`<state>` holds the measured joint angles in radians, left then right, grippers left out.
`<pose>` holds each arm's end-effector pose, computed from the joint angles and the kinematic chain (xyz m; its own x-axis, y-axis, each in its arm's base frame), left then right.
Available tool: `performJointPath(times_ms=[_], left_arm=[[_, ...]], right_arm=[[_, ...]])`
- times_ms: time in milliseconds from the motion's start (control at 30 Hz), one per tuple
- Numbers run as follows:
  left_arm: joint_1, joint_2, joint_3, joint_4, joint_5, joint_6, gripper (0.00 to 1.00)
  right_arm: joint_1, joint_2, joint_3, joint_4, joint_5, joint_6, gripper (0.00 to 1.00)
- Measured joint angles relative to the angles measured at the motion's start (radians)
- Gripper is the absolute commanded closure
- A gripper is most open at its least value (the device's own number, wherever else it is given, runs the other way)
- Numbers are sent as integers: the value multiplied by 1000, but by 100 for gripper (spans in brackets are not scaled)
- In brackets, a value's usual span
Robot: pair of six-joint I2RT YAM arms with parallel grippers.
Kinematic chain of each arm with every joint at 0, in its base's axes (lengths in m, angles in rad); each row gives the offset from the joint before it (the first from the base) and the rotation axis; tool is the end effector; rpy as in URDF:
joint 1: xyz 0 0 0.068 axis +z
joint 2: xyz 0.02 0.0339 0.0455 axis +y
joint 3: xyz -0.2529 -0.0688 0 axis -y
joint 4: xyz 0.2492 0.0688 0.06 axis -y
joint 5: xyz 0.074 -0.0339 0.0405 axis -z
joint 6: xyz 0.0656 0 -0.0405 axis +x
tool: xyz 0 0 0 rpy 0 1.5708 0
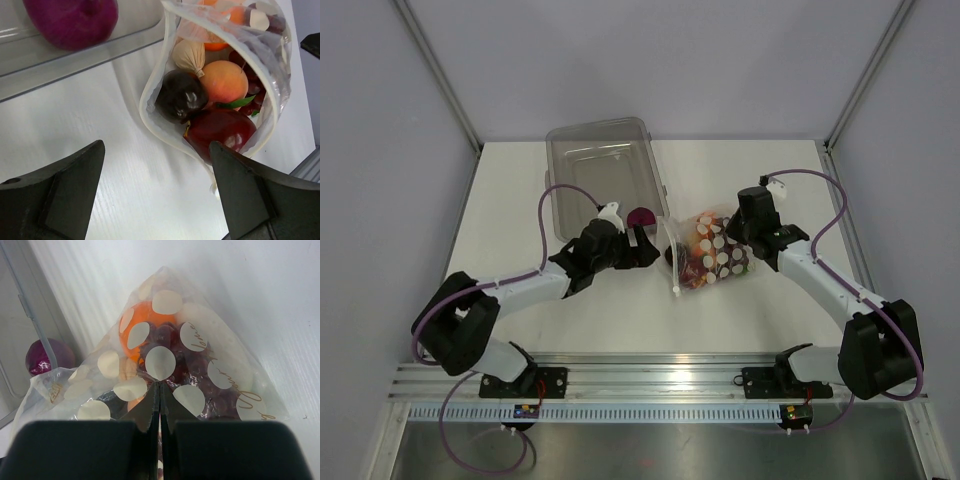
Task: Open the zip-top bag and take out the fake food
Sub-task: Pick up the fake fruit from the zipper food storage bag.
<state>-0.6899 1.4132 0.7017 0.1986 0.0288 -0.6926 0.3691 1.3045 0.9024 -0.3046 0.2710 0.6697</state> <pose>0.2532 -0.2114 0.1775 -0.7099 -0.2418 -0.6615 0.2628 0.7805 -0.5673 0.2960 0.0957 0.2261 -0.5727 0.4197 -0.7041 0.2523 0.9075 0.3358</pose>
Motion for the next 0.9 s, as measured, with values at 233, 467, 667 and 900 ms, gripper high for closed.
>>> performJointPath(times_ms=[233,467,667,900], left_arm=[[-22,122,52,12,41,0,14],[-37,166,123,23,44,-1,14],[-47,223,168,32,44,-30,14],[-61,266,175,35,39,-84,14]], right_arm=[[0,0,-1,0,-2,-1,98],[0,0,-2,1,-11,-2,99],[0,0,-9,6,-27,-1,99],[0,2,-13,20,-35,-1,99]])
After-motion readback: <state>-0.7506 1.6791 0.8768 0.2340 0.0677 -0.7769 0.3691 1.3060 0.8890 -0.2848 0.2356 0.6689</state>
